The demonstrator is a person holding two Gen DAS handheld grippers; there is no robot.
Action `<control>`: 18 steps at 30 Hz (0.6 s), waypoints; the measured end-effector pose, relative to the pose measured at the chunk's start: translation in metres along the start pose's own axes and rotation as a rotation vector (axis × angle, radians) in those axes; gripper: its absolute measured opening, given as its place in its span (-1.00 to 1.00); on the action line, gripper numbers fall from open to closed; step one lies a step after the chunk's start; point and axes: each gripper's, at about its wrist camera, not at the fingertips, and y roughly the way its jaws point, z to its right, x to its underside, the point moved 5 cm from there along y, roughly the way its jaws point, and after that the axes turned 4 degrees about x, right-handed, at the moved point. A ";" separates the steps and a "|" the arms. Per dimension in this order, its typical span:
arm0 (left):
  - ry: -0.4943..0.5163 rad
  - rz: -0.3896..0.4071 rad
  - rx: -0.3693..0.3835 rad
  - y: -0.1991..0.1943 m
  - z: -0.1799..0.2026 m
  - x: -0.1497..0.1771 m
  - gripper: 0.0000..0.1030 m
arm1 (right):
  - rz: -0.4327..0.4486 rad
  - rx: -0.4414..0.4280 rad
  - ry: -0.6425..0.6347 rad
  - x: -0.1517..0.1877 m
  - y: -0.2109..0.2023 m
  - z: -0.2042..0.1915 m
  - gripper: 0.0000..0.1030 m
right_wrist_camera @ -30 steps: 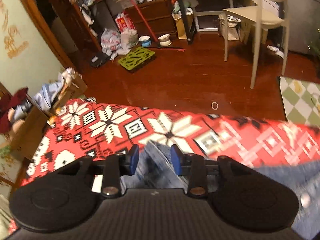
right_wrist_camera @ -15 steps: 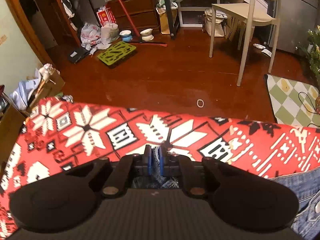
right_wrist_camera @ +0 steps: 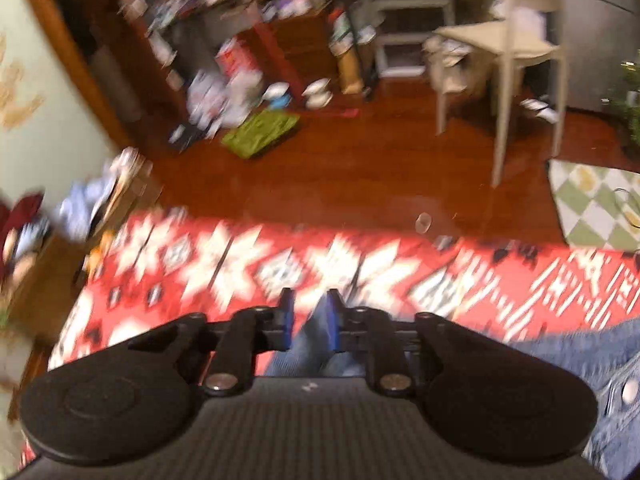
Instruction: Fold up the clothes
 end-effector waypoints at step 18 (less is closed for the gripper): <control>-0.039 -0.079 -0.001 0.024 0.002 0.011 -0.92 | -0.092 -0.040 -0.087 0.037 -0.008 -0.037 -0.84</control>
